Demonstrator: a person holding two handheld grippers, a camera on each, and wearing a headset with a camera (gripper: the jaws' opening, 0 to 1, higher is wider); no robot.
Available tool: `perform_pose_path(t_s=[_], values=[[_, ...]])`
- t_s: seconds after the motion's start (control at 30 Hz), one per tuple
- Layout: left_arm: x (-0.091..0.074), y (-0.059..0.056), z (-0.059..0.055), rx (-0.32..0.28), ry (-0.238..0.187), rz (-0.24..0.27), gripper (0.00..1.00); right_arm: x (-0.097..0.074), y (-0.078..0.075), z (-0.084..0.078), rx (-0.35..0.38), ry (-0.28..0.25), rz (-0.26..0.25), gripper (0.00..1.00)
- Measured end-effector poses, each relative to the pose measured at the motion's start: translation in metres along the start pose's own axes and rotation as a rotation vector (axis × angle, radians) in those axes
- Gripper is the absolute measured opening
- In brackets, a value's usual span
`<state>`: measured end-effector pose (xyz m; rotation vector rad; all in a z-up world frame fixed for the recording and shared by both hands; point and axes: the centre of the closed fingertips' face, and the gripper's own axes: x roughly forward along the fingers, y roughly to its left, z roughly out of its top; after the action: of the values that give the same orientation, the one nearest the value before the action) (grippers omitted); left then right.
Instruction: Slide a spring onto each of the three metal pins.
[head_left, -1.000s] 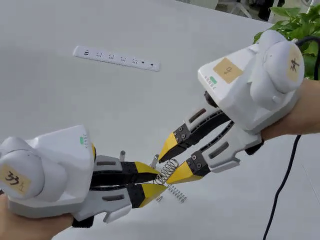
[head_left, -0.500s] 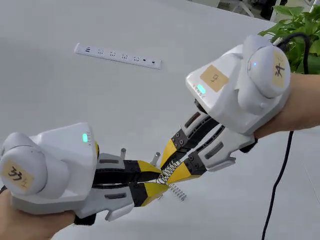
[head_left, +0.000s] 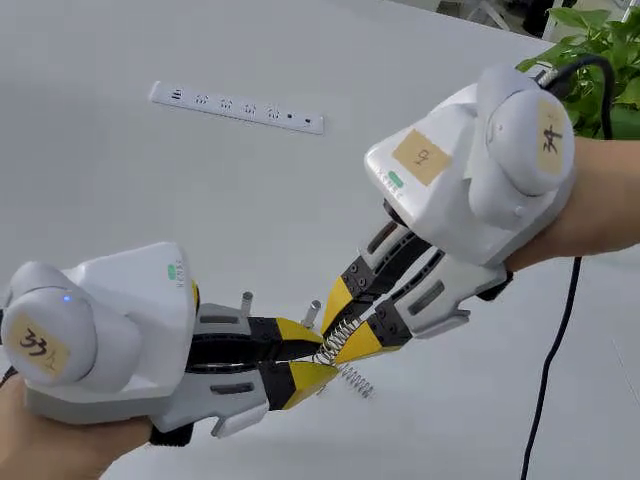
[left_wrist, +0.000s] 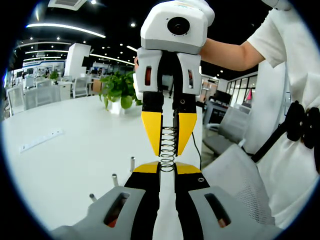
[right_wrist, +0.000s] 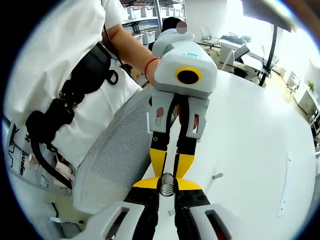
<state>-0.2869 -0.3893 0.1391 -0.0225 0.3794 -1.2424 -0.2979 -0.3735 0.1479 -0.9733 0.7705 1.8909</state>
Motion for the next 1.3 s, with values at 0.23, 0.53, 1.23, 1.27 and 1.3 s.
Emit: perform_pose_path(t_s=[0.23,0.53,1.23,1.27,1.3], values=[[-0.001,0.002,-0.001,-0.004,-0.004,0.012,0.07,0.001,-0.002,0.001,0.006,0.001,0.001,0.07],[-0.006,0.006,-0.003,0.000,-0.004,0.044,0.12,0.000,-0.007,0.004,-0.001,-0.007,-0.002,0.07],[-0.063,0.034,-0.030,0.019,0.020,0.213,0.49,-0.007,-0.058,0.005,0.039,0.035,-0.138,0.07],[-0.065,0.036,-0.031,0.017,0.023,0.218,0.50,-0.006,-0.064,0.004,0.042,0.044,-0.152,0.07],[-0.067,0.037,-0.032,0.015,0.016,0.222,0.51,-0.004,-0.067,0.003,0.044,0.048,-0.158,0.07]])
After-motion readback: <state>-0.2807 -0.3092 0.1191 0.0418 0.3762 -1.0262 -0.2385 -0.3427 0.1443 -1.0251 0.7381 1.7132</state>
